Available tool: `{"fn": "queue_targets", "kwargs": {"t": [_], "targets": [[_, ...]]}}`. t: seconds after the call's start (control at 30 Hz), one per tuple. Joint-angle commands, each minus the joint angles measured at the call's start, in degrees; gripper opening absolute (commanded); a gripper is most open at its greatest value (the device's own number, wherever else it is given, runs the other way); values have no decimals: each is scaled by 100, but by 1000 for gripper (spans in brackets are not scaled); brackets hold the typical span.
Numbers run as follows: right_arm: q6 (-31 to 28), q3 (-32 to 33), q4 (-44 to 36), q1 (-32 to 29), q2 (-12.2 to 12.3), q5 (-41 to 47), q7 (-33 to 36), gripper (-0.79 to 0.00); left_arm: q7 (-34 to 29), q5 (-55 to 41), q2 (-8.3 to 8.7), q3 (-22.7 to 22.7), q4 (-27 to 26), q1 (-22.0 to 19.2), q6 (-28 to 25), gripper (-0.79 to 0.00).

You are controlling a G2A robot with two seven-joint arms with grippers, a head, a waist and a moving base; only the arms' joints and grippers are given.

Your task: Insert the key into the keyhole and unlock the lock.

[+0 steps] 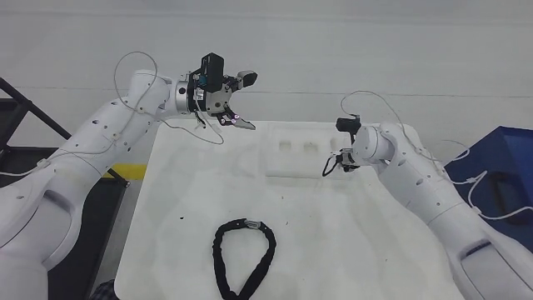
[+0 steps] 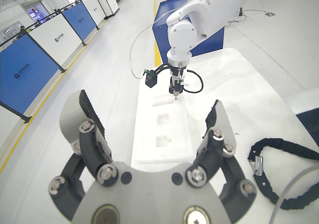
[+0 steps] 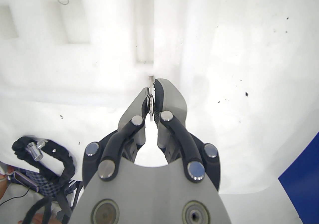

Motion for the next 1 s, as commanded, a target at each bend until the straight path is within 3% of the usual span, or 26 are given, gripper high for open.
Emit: {"fn": "queue_targets", "kwargs": {"t": [0.0,0.3,0.53,0.83,0.97], "targets": [[-38,221,-263,-66,75,97,68,-785,0,0,0,0,0,0,0,0],[-491,1459,-2080,-924,532,586,573,-785,0,0,0,0,0,0,0,0],[-960,2281,-3153,-1614,752,1284,896,-785,0,0,0,0,0,0,0,0],[-1193,3146,-4001,-2360,920,1982,658,-785,0,0,0,0,0,0,0,0],[-1230,3203,-4018,-2396,929,2018,617,-785,0,0,0,0,0,0,0,0]]}}
